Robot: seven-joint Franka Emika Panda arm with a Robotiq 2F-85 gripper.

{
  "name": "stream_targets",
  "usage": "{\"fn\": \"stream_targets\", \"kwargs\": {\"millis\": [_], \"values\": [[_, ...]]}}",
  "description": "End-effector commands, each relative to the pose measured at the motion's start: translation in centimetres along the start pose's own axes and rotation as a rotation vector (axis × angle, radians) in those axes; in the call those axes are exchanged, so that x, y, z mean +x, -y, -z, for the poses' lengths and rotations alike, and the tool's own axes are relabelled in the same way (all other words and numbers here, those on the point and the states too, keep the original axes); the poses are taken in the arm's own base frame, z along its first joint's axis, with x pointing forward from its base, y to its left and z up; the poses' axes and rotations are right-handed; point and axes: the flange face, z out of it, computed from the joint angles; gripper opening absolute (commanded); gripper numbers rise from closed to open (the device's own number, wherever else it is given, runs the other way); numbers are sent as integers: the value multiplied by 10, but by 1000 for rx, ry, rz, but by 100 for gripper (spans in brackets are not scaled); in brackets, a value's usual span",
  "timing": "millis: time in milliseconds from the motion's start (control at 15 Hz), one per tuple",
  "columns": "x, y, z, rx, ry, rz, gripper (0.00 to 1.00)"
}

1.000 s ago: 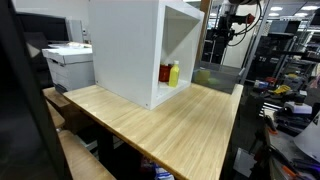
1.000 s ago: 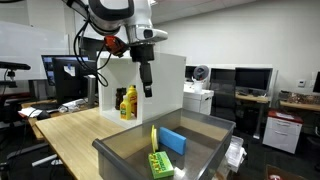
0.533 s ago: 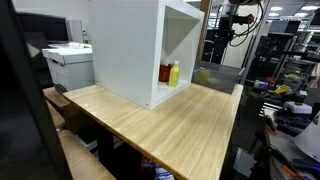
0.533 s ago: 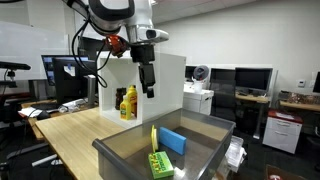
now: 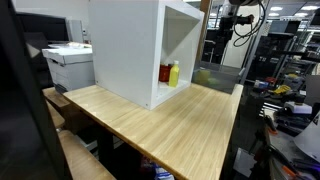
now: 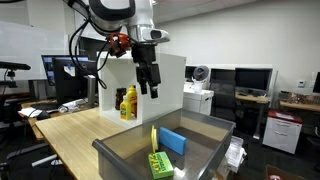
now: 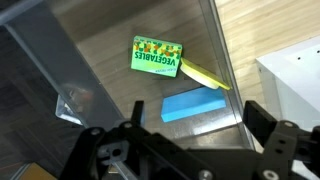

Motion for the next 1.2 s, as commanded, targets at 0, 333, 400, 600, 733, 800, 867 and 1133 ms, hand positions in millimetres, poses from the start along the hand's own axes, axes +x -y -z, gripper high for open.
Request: {"fn": "stream_targets", "kwargs": {"millis": [0, 333, 400, 600, 733, 800, 867, 1133], "values": [[6, -5, -1, -13, -19, 110, 100], [7, -8, -6, -15, -18, 245, 100], [9, -16, -6, -18, -15, 279, 100], [9, -21, -10, -26, -10, 370, 100], [9, -24, -13, -29, -6, 426, 100], [9, -25, -14, -31, -3, 454, 100], [9, -25, -16, -32, 0, 485, 100], [10, -22, -22, -38, 11, 603, 100]]}}
